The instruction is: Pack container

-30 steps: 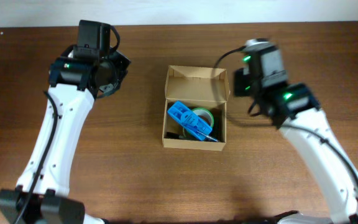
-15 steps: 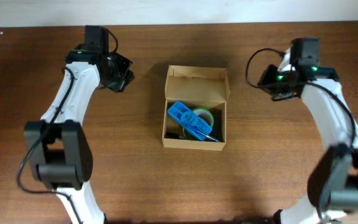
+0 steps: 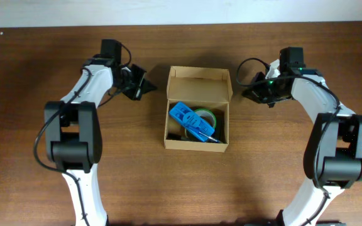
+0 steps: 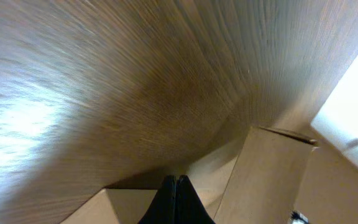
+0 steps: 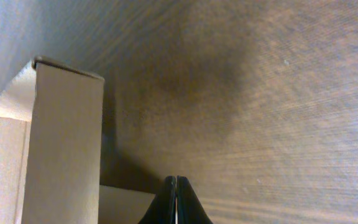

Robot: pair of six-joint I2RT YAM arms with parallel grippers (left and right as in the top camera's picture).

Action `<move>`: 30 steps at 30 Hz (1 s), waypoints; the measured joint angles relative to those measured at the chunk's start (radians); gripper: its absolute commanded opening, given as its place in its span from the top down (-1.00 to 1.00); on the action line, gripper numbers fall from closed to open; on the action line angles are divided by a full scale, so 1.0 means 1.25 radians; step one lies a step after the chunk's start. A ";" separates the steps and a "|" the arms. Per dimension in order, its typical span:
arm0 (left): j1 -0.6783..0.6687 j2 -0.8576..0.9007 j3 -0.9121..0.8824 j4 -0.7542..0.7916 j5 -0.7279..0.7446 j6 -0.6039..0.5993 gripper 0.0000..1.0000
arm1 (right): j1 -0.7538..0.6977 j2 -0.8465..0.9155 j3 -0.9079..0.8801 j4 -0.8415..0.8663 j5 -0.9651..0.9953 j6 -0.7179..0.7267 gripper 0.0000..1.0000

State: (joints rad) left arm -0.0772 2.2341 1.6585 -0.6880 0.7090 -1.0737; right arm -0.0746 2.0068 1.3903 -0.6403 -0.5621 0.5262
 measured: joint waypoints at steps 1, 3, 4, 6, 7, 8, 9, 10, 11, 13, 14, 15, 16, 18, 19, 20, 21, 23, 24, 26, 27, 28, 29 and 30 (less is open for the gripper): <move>-0.005 0.006 0.000 0.005 0.010 -0.002 0.96 | 0.001 0.005 0.000 0.011 -0.006 0.005 0.93; -0.018 0.020 0.000 0.023 0.034 -0.004 0.96 | 0.008 0.016 0.000 0.032 -0.018 0.019 0.93; -0.025 0.027 0.000 0.030 0.045 -0.006 0.96 | 0.013 0.021 0.000 0.042 -0.024 0.026 0.93; -0.039 0.041 0.000 0.035 0.063 -0.008 0.96 | 0.029 0.032 0.000 0.057 -0.034 0.037 0.93; -0.045 0.048 0.000 0.037 0.070 -0.009 0.96 | 0.036 0.035 0.000 0.060 -0.037 0.038 0.93; -0.052 0.054 0.000 0.038 0.076 -0.009 0.97 | 0.043 0.039 0.000 0.064 -0.040 0.040 0.93; -0.059 0.059 0.000 0.038 0.081 -0.009 0.97 | 0.054 0.044 0.000 0.074 -0.043 0.043 0.93; -0.063 0.062 0.000 0.041 0.084 -0.010 0.97 | 0.062 0.048 0.000 0.082 -0.046 0.043 0.93; -0.067 0.064 0.000 0.047 0.088 -0.012 0.96 | 0.070 0.051 0.000 0.089 -0.047 0.045 0.93; -0.069 0.065 0.000 0.068 0.094 -0.013 0.96 | 0.085 0.054 0.000 0.115 -0.050 0.045 0.93; -0.069 0.065 0.000 0.081 0.097 -0.015 0.96 | 0.087 0.054 0.000 0.128 -0.052 0.045 0.93; -0.065 0.065 0.000 0.096 0.103 -0.015 0.97 | 0.089 0.054 0.000 0.142 -0.055 0.045 0.93; -0.062 0.065 0.000 0.112 0.107 -0.015 0.97 | 0.090 0.054 0.000 0.153 -0.057 0.045 0.93; -0.059 0.065 0.000 0.138 0.118 -0.015 0.96 | 0.092 0.054 0.000 0.171 -0.059 0.039 0.93; -0.056 0.065 0.000 0.158 0.126 -0.014 0.97 | 0.092 0.054 0.000 0.182 -0.062 0.030 0.93; -0.056 0.065 0.000 0.169 0.131 -0.012 0.96 | 0.092 0.054 0.000 0.188 -0.064 0.022 0.93; -0.054 0.065 0.000 0.181 0.140 -0.006 0.96 | 0.092 0.054 0.000 0.193 -0.067 0.012 0.93; -0.051 0.065 0.001 0.184 0.155 0.009 0.96 | 0.092 0.053 0.000 0.202 -0.073 -0.011 0.93; -0.049 0.065 0.002 0.184 0.163 0.020 0.97 | 0.092 0.053 0.000 0.205 -0.075 -0.023 0.93; -0.046 0.065 0.006 0.183 0.176 0.047 0.96 | 0.092 0.049 0.000 0.205 -0.076 -0.046 0.93; -0.045 0.065 0.010 0.183 0.184 0.061 0.96 | 0.092 0.045 0.000 0.204 -0.076 -0.058 0.93; -0.045 0.065 0.016 0.184 0.192 0.075 0.96 | 0.092 0.036 0.000 0.204 -0.076 -0.075 0.93; -0.044 0.065 0.021 0.184 0.201 0.090 0.96 | 0.092 0.032 0.000 0.204 -0.076 -0.082 0.93; -0.043 0.065 0.028 0.184 0.212 0.105 0.96 | 0.092 0.023 0.000 0.204 -0.076 -0.094 0.93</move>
State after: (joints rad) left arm -0.1310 2.3154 1.6932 -0.4583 0.9737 -0.9424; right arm 0.0406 2.0350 1.3907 -0.3851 -0.6571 0.4088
